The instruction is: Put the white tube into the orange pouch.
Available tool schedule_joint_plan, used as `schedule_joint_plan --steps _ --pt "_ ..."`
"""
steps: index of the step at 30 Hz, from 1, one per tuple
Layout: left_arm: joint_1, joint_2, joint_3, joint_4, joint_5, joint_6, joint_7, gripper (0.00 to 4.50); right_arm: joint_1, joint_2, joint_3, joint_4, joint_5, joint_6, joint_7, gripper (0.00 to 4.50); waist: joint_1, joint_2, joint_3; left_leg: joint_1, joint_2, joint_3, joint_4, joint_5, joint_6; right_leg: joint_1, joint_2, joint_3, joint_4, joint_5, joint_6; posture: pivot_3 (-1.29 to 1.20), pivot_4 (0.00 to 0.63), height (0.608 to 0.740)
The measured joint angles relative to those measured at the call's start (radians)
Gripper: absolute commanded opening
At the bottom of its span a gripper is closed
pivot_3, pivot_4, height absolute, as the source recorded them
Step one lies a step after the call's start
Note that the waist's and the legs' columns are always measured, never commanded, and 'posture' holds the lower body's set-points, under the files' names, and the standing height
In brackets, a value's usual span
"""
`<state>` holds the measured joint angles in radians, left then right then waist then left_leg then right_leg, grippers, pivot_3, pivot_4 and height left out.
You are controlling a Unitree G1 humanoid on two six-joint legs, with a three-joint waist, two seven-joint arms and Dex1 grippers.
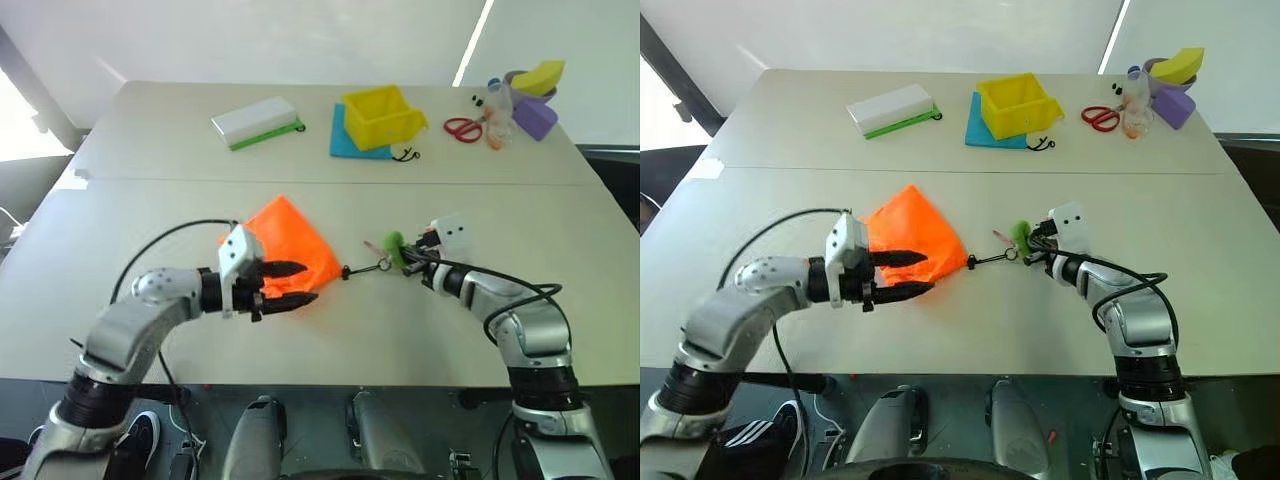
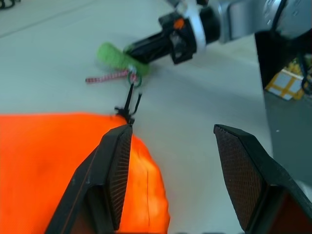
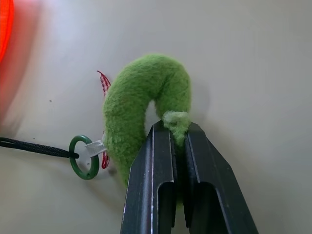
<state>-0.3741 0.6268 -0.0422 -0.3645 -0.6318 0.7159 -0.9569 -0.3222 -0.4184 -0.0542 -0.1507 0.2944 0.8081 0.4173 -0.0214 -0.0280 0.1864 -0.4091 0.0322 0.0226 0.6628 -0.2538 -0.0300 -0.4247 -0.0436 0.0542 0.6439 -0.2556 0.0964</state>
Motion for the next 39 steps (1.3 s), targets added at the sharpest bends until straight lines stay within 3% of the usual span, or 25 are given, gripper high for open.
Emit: schedule_joint_plan --steps 3,9,15,22,29,39 --pt "-0.094 0.012 -0.025 0.065 0.017 -0.029 -0.051 2.80 -0.001 0.007 0.006 0.008 -0.008 -0.015 -0.001 0.00 -0.004 0.000 0.000 0.001 0.000 0.001 0.000 0.000 0.000 0.000 0.001 0.000 0.000 0.000 0.000 0.00 0.150 0.740" --pt "-0.309 -0.003 -0.250 0.461 0.234 -0.289 -0.326 2.80 -0.020 0.019 0.021 0.047 -0.021 -0.056 -0.001 0.00 -0.010 0.000 0.000 0.001 0.000 0.001 0.000 0.000 0.000 0.000 0.001 0.001 0.000 0.000 -0.001 0.00 0.150 0.740" --pt "-0.493 -0.139 -0.366 0.956 0.419 -0.593 -0.505 2.80 -0.028 0.032 0.037 0.058 -0.039 -0.080 -0.005 0.00 -0.023 0.000 0.000 -0.001 0.000 0.000 0.000 0.000 0.000 0.000 0.002 0.001 0.000 0.000 0.000 0.00 0.150 0.740" --pt "-0.715 -0.305 -0.348 1.322 0.479 -0.708 -0.591 2.80 -0.023 0.046 0.038 0.048 -0.047 -0.082 -0.026 0.00 -0.024 -0.001 0.000 -0.001 0.000 0.000 0.000 0.000 0.000 -0.001 0.002 0.001 0.000 0.000 0.000 0.00 0.150 0.740" --pt "-0.753 -0.344 -0.362 1.444 0.606 -0.778 -0.610 2.80 -0.024 0.051 0.039 0.047 -0.055 -0.083 -0.037 0.00 -0.022 -0.001 0.000 -0.001 0.000 -0.001 0.000 0.000 0.000 -0.001 0.003 0.001 0.000 0.001 0.002 0.00 0.150 0.740" --pt "-0.686 -0.367 -0.353 1.352 0.676 -0.838 -0.490 2.80 -0.024 0.059 0.042 0.047 -0.058 -0.089 -0.047 0.00 -0.023 -0.001 0.000 -0.001 0.000 -0.002 0.000 0.000 0.000 -0.001 0.003 0.001 0.002 0.002 0.003 0.00 0.150 0.740"
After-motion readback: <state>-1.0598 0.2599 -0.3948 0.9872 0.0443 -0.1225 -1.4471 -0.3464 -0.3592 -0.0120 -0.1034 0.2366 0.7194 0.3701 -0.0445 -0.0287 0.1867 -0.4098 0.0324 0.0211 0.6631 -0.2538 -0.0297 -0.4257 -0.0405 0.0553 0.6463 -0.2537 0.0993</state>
